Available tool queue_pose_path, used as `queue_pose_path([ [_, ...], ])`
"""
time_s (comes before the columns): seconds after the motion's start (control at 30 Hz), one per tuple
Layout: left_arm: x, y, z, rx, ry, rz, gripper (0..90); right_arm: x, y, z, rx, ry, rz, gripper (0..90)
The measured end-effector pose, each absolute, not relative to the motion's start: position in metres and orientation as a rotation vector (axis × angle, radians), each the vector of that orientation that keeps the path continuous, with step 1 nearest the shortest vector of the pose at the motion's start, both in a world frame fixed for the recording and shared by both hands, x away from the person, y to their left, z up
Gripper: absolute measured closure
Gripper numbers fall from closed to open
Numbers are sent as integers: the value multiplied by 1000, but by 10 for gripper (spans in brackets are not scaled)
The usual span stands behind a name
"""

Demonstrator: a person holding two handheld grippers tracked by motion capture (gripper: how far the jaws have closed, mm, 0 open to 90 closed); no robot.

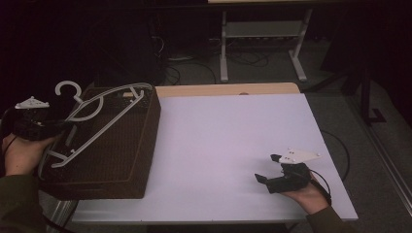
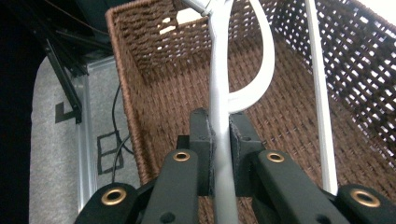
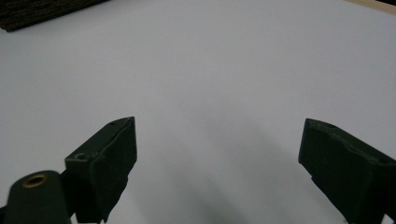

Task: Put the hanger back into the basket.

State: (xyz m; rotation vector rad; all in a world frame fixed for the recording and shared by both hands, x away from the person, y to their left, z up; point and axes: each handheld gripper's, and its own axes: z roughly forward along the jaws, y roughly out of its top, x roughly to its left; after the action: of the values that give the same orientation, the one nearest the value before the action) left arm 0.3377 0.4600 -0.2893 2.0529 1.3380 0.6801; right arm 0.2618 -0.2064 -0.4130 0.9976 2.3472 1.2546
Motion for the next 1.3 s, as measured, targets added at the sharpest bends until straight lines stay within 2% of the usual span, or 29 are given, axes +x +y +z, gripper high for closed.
queue_pose_path([
  [0.57, 346, 455, -312, 2146, 1374, 639, 805, 261, -207, -413, 1006, 2349, 1250, 110],
  [0.63, 345, 457, -312, 2108, 1375, 643, 685, 262, -207, -413, 1000, 2347, 1252, 110],
  [0.77, 343, 460, -307, 2068, 1373, 645, 595, 261, -207, -413, 1011, 2347, 1251, 110],
  [1.1, 341, 447, -298, 1970, 1320, 638, 401, 262, -207, -411, 1010, 2333, 1263, 110],
  [1.3, 339, 430, -293, 1935, 1285, 631, 317, 263, -207, -411, 1006, 2331, 1267, 110],
])
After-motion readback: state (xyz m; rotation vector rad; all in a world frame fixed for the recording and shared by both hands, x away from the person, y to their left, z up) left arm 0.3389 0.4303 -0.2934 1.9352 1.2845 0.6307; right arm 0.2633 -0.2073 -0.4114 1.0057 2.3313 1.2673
